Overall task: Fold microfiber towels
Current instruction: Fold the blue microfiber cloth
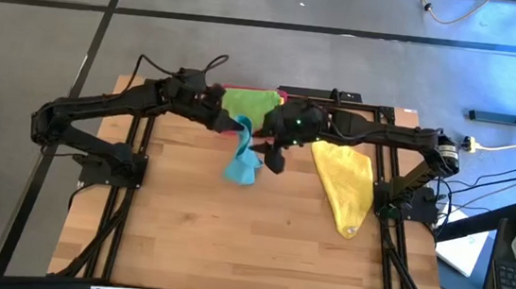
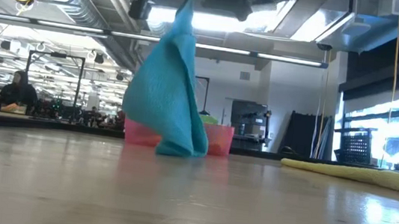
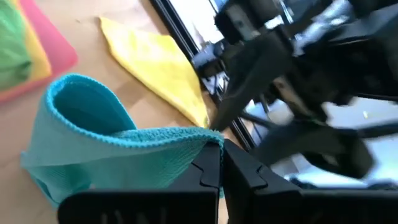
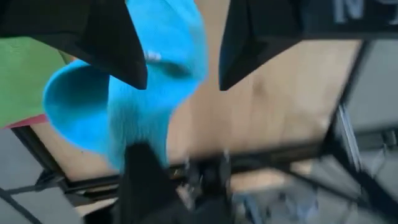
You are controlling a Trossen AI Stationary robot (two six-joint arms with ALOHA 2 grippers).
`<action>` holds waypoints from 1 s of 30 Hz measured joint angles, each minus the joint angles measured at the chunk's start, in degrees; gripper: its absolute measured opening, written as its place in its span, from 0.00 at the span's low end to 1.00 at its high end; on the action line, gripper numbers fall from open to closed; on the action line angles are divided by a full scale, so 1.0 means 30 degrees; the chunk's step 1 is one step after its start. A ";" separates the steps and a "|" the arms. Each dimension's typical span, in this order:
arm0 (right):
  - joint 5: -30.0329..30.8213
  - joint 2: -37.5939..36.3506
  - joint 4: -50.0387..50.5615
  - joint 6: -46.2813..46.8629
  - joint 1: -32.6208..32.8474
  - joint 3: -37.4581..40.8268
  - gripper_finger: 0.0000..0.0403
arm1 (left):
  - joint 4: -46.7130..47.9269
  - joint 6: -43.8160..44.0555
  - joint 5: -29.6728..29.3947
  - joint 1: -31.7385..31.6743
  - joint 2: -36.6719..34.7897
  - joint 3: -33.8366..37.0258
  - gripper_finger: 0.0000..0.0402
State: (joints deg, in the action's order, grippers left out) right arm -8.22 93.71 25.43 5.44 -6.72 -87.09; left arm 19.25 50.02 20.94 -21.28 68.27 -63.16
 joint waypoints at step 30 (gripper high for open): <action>1.2949 0.1093 -0.3084 0.6531 0.1617 0.0087 0.50 | -0.3590 0.1745 -0.4542 0.1385 -0.1205 0.0000 0.00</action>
State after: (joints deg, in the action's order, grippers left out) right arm 30.63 96.99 16.18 25.04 -1.87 -86.83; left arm 8.48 55.26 7.31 -17.12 64.65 -63.16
